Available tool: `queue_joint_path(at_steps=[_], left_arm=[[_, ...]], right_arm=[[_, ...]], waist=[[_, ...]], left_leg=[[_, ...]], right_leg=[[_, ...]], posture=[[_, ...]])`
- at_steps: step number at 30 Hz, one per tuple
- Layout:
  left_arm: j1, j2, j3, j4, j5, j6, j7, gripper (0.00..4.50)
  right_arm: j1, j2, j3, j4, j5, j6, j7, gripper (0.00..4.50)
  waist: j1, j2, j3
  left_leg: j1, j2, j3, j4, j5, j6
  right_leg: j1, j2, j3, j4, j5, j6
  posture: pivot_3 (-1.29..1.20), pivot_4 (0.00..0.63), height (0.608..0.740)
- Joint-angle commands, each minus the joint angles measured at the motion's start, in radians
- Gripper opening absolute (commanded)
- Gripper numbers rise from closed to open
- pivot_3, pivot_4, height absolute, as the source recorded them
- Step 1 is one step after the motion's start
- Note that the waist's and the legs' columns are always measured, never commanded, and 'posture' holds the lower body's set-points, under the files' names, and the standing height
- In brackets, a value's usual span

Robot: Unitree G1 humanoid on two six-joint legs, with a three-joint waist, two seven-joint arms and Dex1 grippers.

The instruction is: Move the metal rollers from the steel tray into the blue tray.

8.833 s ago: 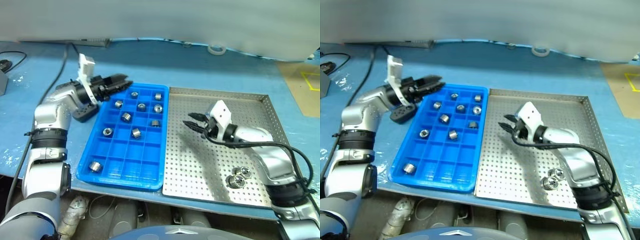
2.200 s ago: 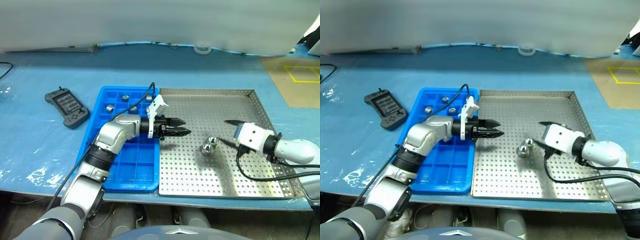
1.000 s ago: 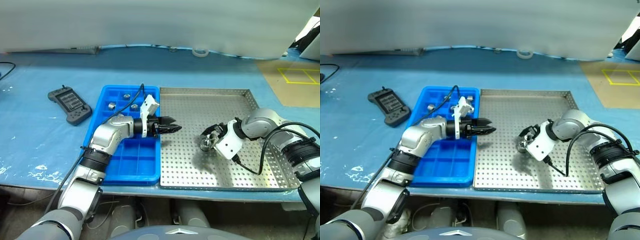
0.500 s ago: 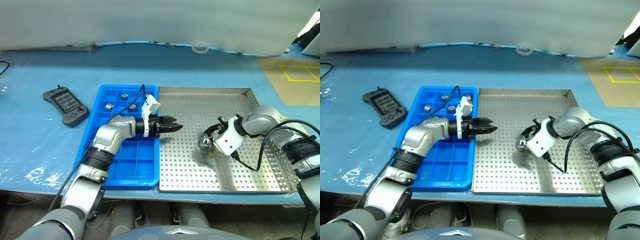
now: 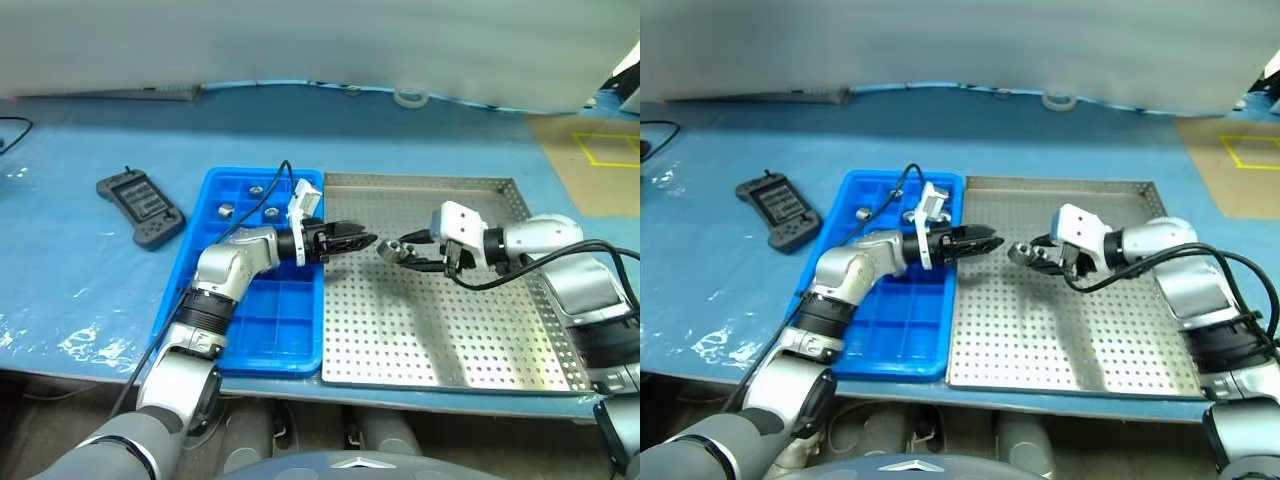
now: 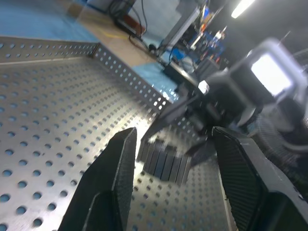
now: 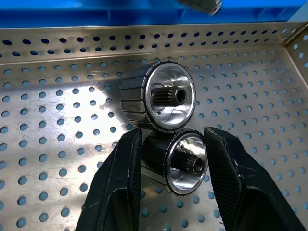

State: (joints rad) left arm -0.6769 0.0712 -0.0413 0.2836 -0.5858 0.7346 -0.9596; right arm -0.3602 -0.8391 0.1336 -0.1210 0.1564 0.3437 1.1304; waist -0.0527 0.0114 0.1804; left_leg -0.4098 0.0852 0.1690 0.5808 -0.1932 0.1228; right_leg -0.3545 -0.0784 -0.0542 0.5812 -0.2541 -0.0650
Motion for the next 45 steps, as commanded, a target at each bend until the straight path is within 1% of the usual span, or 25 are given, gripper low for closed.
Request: queue_joint_path(at_steps=[1, 4, 7, 12, 14, 17, 22, 25, 29, 36, 41, 44, 45], left_arm=[[-0.045, -0.036, 0.037, 0.042, -0.050, 0.006, -0.010, 2.61], [-0.080, -0.036, 0.033, 0.129, -0.024, -0.026, -0.035, 2.61], [-0.097, -0.025, 0.011, 0.182, -0.005, -0.030, -0.072, 2.61], [-0.132, 0.006, 0.026, 0.253, -0.032, 0.076, -0.126, 2.61], [-0.144, 0.015, 0.042, 0.258, -0.056, 0.122, -0.146, 2.61], [-0.160, 0.034, 0.017, 0.256, -0.038, 0.174, -0.149, 2.61], [-0.168, 0.005, 0.037, 0.247, -0.055, 0.211, -0.127, 2.61], [-0.182, -0.023, 0.073, 0.271, -0.061, 0.214, -0.091, 3.15], [-0.186, -0.040, 0.082, 0.271, -0.055, 0.208, -0.066, 4.40], [-0.176, -0.067, 0.071, 0.257, -0.038, 0.198, -0.038, 4.40], [-0.174, -0.063, 0.039, 0.254, -0.020, 0.220, -0.036, 4.40], [-0.182, -0.058, 0.044, 0.267, -0.017, 0.215, -0.031, 3.85], [-0.187, -0.058, 0.047, 0.274, -0.011, 0.209, -0.016, 3.54]], right_arm=[[0.021, 0.009, -0.051, -0.111, 0.015, 0.023, -0.062, 1.59], [0.021, 0.015, -0.050, -0.148, 0.006, 0.018, -0.094, 1.59], [-0.008, 0.026, -0.049, -0.170, -0.004, -0.001, -0.131, 1.59], [-0.034, 0.019, -0.042, -0.170, -0.046, -0.070, -0.170, 1.59], [-0.036, 0.017, -0.040, -0.169, -0.066, -0.102, -0.182, 1.59], [-0.040, 0.012, -0.030, -0.158, -0.099, -0.153, -0.192, 1.59], [-0.046, 0.024, -0.019, -0.143, -0.132, -0.197, -0.197, 1.59], [-0.044, 0.027, -0.012, -0.143, -0.143, -0.211, -0.195, 1.59], [-0.039, 0.027, -0.009, -0.147, -0.150, -0.217, -0.191, 1.59], [-0.037, 0.031, -0.002, -0.152, -0.159, -0.221, -0.193, 1.59], [-0.037, 0.030, -0.001, -0.153, -0.166, -0.227, -0.190, 1.59], [-0.040, 0.033, 0.001, -0.150, -0.169, -0.228, -0.190, 1.59], [-0.040, 0.033, 0.001, -0.151, -0.169, -0.229, -0.190, 1.59]], waist=[[-0.001, 0.000, 0.000], [-0.008, 0.000, 0.000], [-0.013, 0.000, 0.000], [-0.016, 0.000, 0.000], [-0.014, 0.000, 0.000], [-0.014, 0.000, 0.000], [-0.015, 0.000, 0.000], [-0.016, 0.000, 0.000], [-0.016, 0.000, 0.000], [-0.016, 0.000, 0.000], [-0.016, 0.000, 0.000], [-0.016, 0.000, 0.000], [-0.017, 0.000, 0.000]], left_leg=[[-0.001, 0.000, 0.001, -0.001, 0.000, 0.000], [-0.004, 0.000, 0.003, -0.001, 0.000, 0.001], [-0.003, 0.000, 0.003, -0.001, 0.000, 0.000], [-0.002, 0.000, 0.003, -0.001, 0.001, 0.000], [-0.002, 0.000, 0.004, -0.001, 0.001, -0.001], [-0.003, 0.000, 0.004, -0.001, 0.001, 0.000], [-0.003, 0.000, 0.005, -0.001, 0.001, 0.000], [-0.003, 0.000, 0.005, 0.000, 0.001, 0.000], [-0.003, 0.000, 0.005, 0.000, 0.001, 0.000], [-0.003, 0.000, 0.005, 0.000, 0.001, 0.001], [-0.003, 0.000, 0.005, 0.001, 0.001, 0.001], [-0.003, 0.000, 0.005, 0.001, 0.001, 0.001], [-0.003, 0.000, 0.005, 0.001, 0.001, 0.001]], right_leg=[[-0.002, 0.000, 0.001, 0.000, 0.000, 0.000], [-0.007, 0.000, 0.003, 0.002, 0.000, 0.000], [-0.007, 0.000, 0.003, 0.003, 0.000, 0.000], [-0.007, 0.000, 0.003, 0.004, 0.000, 0.000], [-0.007, 0.000, 0.003, 0.004, 0.000, 0.000], [-0.007, 0.000, 0.003, 0.004, 0.000, 0.000], [-0.007, -0.001, 0.003, 0.004, 0.000, 0.000], [-0.007, -0.001, 0.003, 0.004, 0.000, 0.000], [-0.007, -0.001, 0.003, 0.004, 0.000, 0.000], [-0.007, -0.001, 0.003, 0.004, 0.000, 0.000], [-0.007, -0.001, 0.003, 0.005, 0.000, 0.000], [-0.007, -0.001, 0.003, 0.006, 0.000, 0.000], [-0.007, -0.001, 0.003, 0.006, 0.000, 0.000]], posture=[[-0.37, 0.150, 0.740], [-0.38, 0.150, 0.740], [-0.39, 0.150, 0.740], [-0.40, 0.150, 0.740], [-0.40, 0.150, 0.740], [-0.39, 0.150, 0.740], [-0.39, 0.150, 0.740], [-0.40, 0.150, 0.740], [-0.40, 0.150, 0.740], [-0.40, 0.150, 0.740], [-0.40, 0.150, 0.740], [-0.40, 0.150, 0.740], [-0.40, 0.150, 0.740]])
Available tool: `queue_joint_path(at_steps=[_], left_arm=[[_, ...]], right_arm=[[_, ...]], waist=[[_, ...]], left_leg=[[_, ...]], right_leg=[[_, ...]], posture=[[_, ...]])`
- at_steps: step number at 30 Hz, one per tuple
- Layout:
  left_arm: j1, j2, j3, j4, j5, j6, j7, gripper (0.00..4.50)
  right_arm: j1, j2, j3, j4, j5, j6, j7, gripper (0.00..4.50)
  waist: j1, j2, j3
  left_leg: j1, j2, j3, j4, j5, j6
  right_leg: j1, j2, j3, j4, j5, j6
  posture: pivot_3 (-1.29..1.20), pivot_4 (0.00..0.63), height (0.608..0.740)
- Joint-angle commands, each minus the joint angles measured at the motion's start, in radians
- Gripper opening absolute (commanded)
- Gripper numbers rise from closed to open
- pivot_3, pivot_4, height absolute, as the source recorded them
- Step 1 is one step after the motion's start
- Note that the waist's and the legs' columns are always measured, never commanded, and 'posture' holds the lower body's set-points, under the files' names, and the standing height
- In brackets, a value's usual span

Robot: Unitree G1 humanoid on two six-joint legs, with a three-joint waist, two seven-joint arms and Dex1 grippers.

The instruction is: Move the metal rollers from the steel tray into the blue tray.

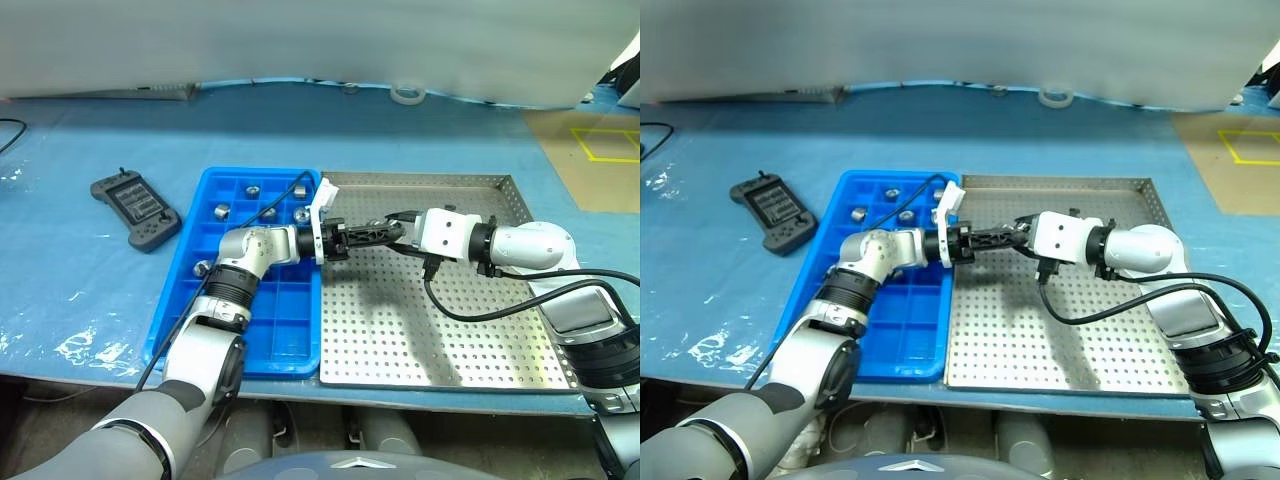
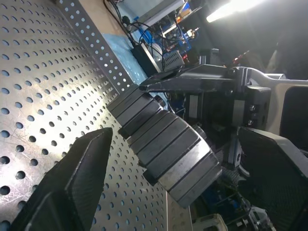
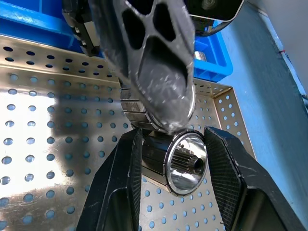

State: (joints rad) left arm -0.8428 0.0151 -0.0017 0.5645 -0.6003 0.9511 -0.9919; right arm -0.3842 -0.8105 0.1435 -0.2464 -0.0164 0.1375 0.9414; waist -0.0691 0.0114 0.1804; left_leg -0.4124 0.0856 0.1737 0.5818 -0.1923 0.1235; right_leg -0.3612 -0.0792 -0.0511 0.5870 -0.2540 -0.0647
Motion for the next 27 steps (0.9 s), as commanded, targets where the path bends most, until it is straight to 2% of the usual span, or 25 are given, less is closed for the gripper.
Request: queue_joint_path(at_steps=[1, 2, 7, 10, 14, 19, 27], left_arm=[[-0.027, -0.004, 0.014, 0.007, 0.011, -0.014, 0.037, 3.18], [-0.032, -0.006, 0.022, 0.023, 0.016, -0.021, 0.055, 2.92], [-0.039, -0.013, 0.049, 0.045, 0.008, -0.054, 0.064, 2.92], [-0.045, -0.022, 0.074, 0.051, 0.002, -0.065, 0.084, 2.47], [-0.039, -0.017, 0.073, 0.025, -0.013, -0.046, 0.053, 2.47], [-0.048, -0.010, 0.082, 0.041, -0.006, -0.055, 0.060, 1.57], [-0.063, 0.004, 0.099, 0.064, -0.004, -0.065, 0.063, 1.55]], right_arm=[[-0.015, 0.005, -0.009, -0.026, 0.004, -0.023, -0.001, 1.59], [-0.015, 0.005, -0.009, -0.026, 0.003, -0.024, 0.000, 1.59], [-0.015, 0.009, -0.006, -0.022, -0.005, -0.030, 0.002, 1.59], [-0.010, 0.010, -0.005, -0.020, -0.010, -0.034, 0.001, 1.59], [-0.007, 0.009, -0.004, -0.018, -0.013, -0.038, 0.002, 1.59], [-0.016, 0.012, -0.002, -0.003, -0.021, -0.049, 0.005, 1.59], [-0.021, 0.024, 0.001, 0.021, -0.037, -0.069, 0.004, 1.59]], waist=[[0.000, 0.000, 0.000], [0.000, 0.000, 0.000], [0.000, 0.000, 0.000], [0.000, 0.000, 0.000], [0.000, 0.000, 0.000], [0.000, 0.000, 0.000], [0.000, 0.000, 0.000]], left_leg=[[0.000, 0.000, 0.000, 0.000, 0.000, 0.000], [0.000, 0.000, 0.000, 0.000, 0.000, 0.000], [0.000, 0.000, 0.000, 0.001, 0.000, 0.001], [0.000, 0.000, 0.000, 0.001, 0.000, 0.001], [0.000, 0.000, 0.000, 0.001, 0.000, 0.001], [0.000, 0.000, 0.000, 0.001, 0.000, 0.001], [0.000, 0.000, 0.000, 0.001, 0.000, 0.001]], right_leg=[[0.000, 0.000, 0.000, 0.000, 0.000, 0.000], [0.000, 0.000, 0.000, 0.000, 0.000, 0.000], [0.000, 0.000, 0.000, 0.000, 0.000, 0.000], [0.000, 0.000, 0.000, 0.000, 0.000, 0.000], [0.000, 0.000, 0.000, 0.000, 0.000, 0.000], [0.000, 0.000, 0.000, 0.001, 0.000, 0.000], [0.000, 0.000, 0.000, 0.001, 0.000, 0.000]], posture=[[-0.40, 0.150, 0.740], [-0.40, 0.150, 0.740], [-0.40, 0.150, 0.740], [-0.40, 0.150, 0.740], [-0.40, 0.150, 0.740], [-0.40, 0.150, 0.740], [-0.38, 0.150, 0.740]])
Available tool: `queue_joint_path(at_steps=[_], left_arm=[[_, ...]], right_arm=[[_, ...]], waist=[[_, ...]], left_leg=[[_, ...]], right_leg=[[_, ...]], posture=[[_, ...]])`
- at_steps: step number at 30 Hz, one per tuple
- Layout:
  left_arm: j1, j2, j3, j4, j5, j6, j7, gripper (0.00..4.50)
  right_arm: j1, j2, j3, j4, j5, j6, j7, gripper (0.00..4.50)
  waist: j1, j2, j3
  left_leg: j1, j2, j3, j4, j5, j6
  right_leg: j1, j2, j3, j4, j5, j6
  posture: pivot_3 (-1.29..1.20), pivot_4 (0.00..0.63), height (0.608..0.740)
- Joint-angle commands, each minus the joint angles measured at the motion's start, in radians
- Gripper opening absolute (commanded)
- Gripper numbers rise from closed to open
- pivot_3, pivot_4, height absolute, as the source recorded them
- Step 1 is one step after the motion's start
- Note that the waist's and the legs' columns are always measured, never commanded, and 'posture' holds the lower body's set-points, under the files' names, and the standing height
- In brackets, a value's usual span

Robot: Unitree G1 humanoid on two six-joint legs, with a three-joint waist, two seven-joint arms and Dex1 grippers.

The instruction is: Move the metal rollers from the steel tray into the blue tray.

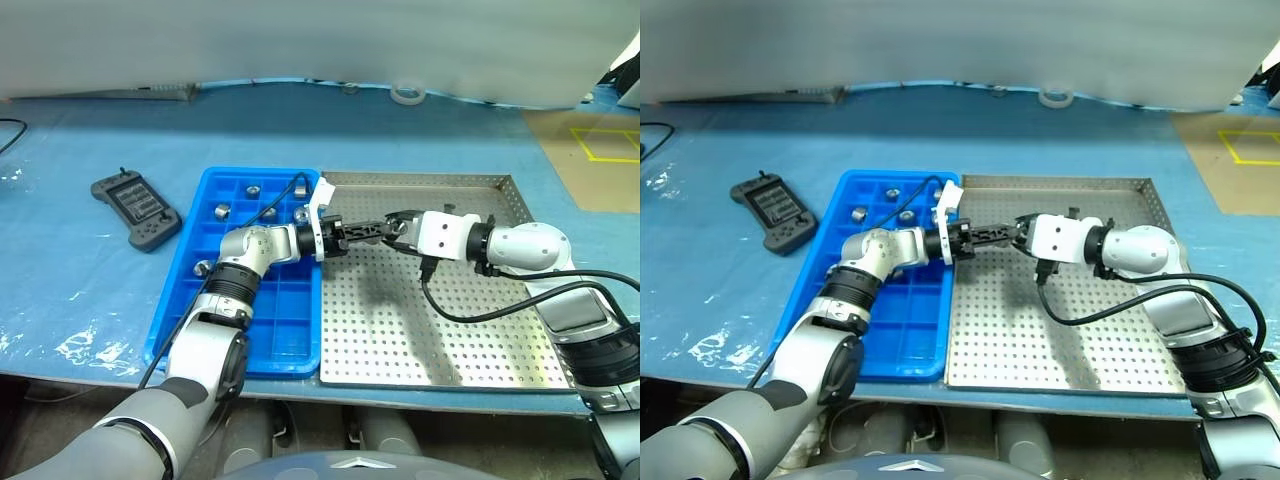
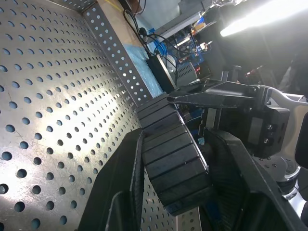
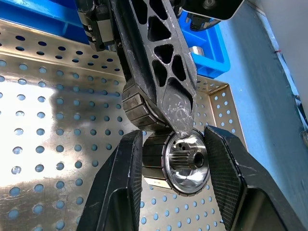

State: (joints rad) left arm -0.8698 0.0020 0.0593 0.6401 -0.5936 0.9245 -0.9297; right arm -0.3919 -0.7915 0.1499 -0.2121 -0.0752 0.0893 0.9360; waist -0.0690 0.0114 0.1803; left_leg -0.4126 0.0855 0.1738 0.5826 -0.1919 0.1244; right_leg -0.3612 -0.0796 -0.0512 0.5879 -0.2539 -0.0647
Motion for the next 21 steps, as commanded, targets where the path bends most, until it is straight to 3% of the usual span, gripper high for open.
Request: queue_joint_path(at_steps=[1, 5, 7, 12, 21], left_arm=[[-0.037, 0.021, 0.040, -0.008, -0.009, -0.042, 0.001, 1.55], [-0.036, 0.045, 0.039, -0.019, -0.003, -0.048, -0.007, 1.55], [-0.022, 0.078, 0.022, -0.059, -0.002, -0.045, -0.050, 1.55], [0.004, 0.201, 0.001, -0.147, -0.007, -0.076, -0.164, 1.55], [-0.050, 0.302, 0.016, -0.013, 0.085, -0.231, -0.162, 1.55]], right_arm=[[-0.010, 0.004, -0.005, -0.008, 0.019, -0.024, 0.010, 1.59], [0.020, 0.003, -0.037, -0.034, 0.087, 0.060, 0.036, 1.59], [0.044, 0.017, -0.096, -0.094, 0.236, 0.244, 0.065, 1.59], [0.116, 0.024, -0.179, -0.107, 0.307, 0.374, 0.016, 1.59], [0.227, 0.029, -0.232, -0.185, 0.346, 0.468, -0.066, 1.59]], waist=[[0.000, 0.000, 0.000], [0.001, 0.000, 0.000], [0.002, 0.000, 0.000], [0.000, 0.000, 0.000], [0.027, 0.000, 0.000]], left_leg=[[0.000, 0.000, 0.000, 0.000, 0.000, 0.000], [0.000, 0.000, 0.000, 0.000, 0.000, 0.000], [0.000, 0.000, 0.000, 0.000, 0.000, 0.000], [0.000, 0.001, 0.000, -0.001, 0.000, 0.000], [0.002, 0.001, 0.001, -0.001, 0.000, -0.001]], right_leg=[[0.000, 0.000, 0.000, 0.000, 0.000, 0.000], [0.000, 0.000, 0.000, 0.000, 0.000, 0.000], [0.000, 0.000, 0.000, 0.000, 0.000, 0.000], [0.000, 0.001, 0.000, 0.000, 0.000, 0.000], [0.002, 0.000, 0.000, -0.001, 0.000, 0.000]], posture=[[-0.38, 0.150, 0.740], [-0.37, 0.150, 0.740], [-0.37, 0.150, 0.740], [-0.36, 0.150, 0.740], [-0.37, 0.150, 0.740]])
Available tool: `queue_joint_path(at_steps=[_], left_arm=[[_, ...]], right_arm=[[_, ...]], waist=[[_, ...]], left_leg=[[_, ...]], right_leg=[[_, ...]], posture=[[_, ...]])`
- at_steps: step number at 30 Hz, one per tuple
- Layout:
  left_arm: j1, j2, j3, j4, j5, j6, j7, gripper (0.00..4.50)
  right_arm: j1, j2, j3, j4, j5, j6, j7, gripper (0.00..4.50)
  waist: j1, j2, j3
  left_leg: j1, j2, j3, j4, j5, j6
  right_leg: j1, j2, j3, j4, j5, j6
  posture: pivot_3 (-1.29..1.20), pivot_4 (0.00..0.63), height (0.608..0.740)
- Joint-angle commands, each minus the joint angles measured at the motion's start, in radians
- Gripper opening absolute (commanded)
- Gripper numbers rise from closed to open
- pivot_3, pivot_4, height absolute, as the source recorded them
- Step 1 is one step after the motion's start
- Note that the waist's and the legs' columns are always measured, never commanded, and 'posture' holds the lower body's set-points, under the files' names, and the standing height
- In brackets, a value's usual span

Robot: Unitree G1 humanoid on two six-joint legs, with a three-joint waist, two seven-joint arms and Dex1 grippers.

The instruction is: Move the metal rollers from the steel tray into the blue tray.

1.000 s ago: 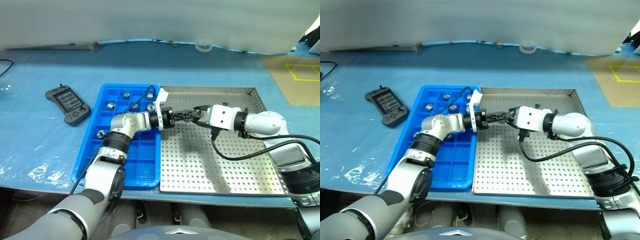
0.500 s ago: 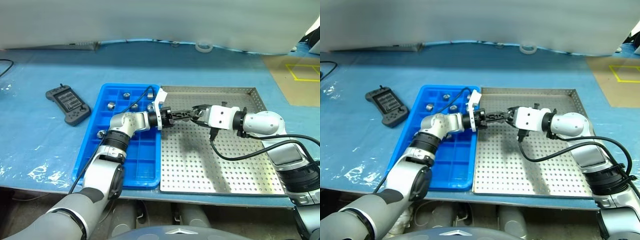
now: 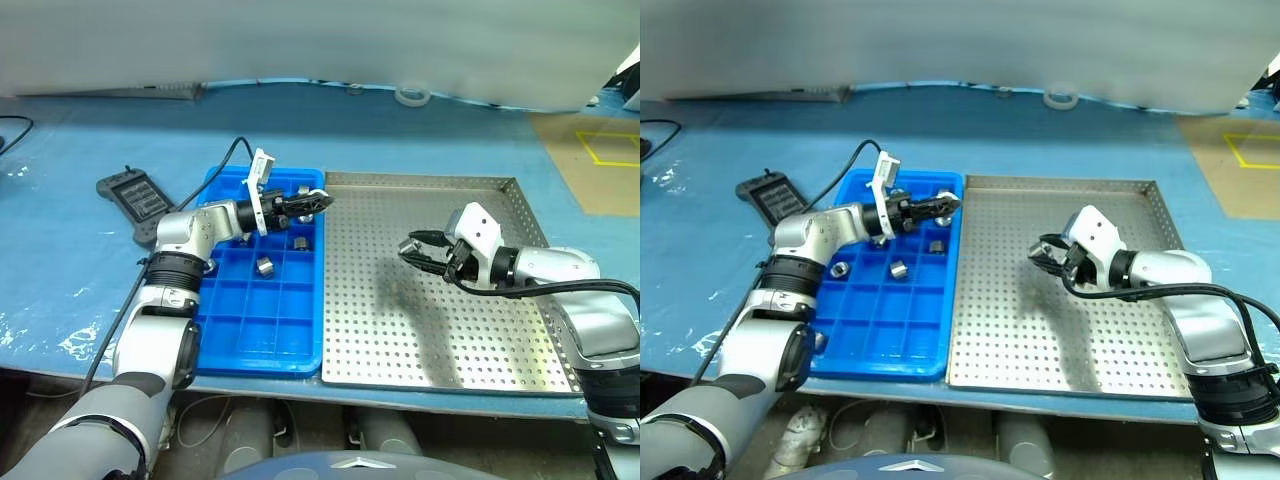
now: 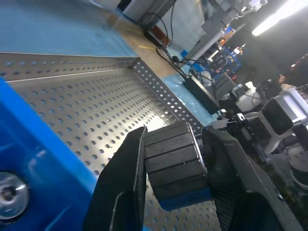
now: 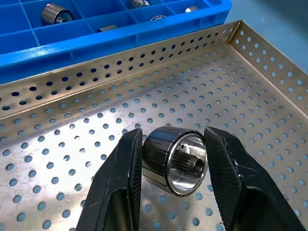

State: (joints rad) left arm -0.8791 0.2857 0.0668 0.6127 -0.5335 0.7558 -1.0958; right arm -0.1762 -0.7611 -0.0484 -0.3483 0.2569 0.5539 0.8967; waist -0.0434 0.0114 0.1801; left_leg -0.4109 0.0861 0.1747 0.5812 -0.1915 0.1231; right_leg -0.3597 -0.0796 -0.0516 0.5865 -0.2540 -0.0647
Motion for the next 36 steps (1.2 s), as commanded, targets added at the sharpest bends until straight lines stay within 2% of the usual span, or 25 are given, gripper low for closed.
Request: queue_joint_path(at_steps=[1, 3, 7, 11, 16, 30, 36], left_arm=[[-0.034, 0.030, -0.004, 0.005, 0.040, -0.075, -0.007, 1.55], [0.016, 0.065, -0.065, -0.066, 0.094, -0.141, -0.050, 1.55], [0.212, 0.225, -0.153, -0.330, 0.124, -0.260, -0.243, 1.55], [0.321, 0.313, -0.142, -0.442, 0.108, -0.286, -0.289, 1.55], [0.406, 0.387, -0.100, -0.448, 0.101, -0.337, -0.328, 1.55], [0.660, 0.464, -0.101, -0.643, 0.093, -0.382, -0.336, 1.55], [0.635, 0.465, -0.043, -0.674, 0.070, -0.299, -0.207, 1.55]], right_arm=[[0.013, 0.001, -0.034, -0.055, 0.013, 0.004, -0.038, 1.59], [0.011, 0.007, -0.035, -0.067, 0.014, 0.006, -0.061, 1.59], [0.016, 0.003, -0.008, -0.092, -0.023, -0.030, -0.094, 1.59], [0.033, -0.010, 0.028, -0.075, -0.062, -0.083, -0.085, 1.59], [0.008, -0.008, 0.069, -0.028, -0.087, -0.130, -0.073, 1.59], [-0.064, 0.010, 0.165, 0.072, -0.140, -0.232, -0.032, 1.59], [-0.088, 0.019, 0.193, 0.106, -0.153, -0.263, -0.014, 1.59]], waist=[[0.001, 0.000, 0.000], [0.000, 0.000, 0.000], [-0.017, 0.000, 0.000], [-0.016, -0.001, 0.000], [-0.007, -0.001, 0.000], [0.008, -0.001, 0.000], [0.019, -0.001, 0.000]], left_leg=[[0.000, 0.000, 0.000, 0.000, 0.000, 0.000], [0.000, 0.000, 0.000, 0.000, 0.000, 0.000], [0.001, 0.000, 0.001, -0.005, 0.001, -0.001], [0.002, 0.001, 0.001, -0.009, 0.003, -0.005], [0.007, 0.001, 0.001, -0.009, 0.002, -0.010], [0.011, 0.001, 0.002, -0.012, 0.003, -0.012], [0.015, 0.001, 0.002, -0.012, 0.004, -0.014]], right_leg=[[0.000, 0.000, 0.000, 0.000, 0.000, 0.000], [-0.001, 0.000, 0.000, 0.000, 0.000, 0.000], [-0.001, 0.000, 0.001, -0.001, 0.000, 0.000], [-0.003, 0.001, -0.001, 0.000, 0.000, 0.000], [0.002, 0.001, 0.000, 0.000, 0.000, 0.000], [0.003, 0.001, 0.000, 0.000, 0.000, 0.000], [0.006, 0.001, 0.000, 0.002, 0.000, 0.000]], posture=[[-0.37, 0.150, 0.740], [-0.37, 0.150, 0.740], [-0.36, 0.150, 0.740], [-0.36, 0.150, 0.740], [-0.29, 0.150, 0.740], [-0.21, 0.150, 0.740], [-0.18, 0.150, 0.740]])
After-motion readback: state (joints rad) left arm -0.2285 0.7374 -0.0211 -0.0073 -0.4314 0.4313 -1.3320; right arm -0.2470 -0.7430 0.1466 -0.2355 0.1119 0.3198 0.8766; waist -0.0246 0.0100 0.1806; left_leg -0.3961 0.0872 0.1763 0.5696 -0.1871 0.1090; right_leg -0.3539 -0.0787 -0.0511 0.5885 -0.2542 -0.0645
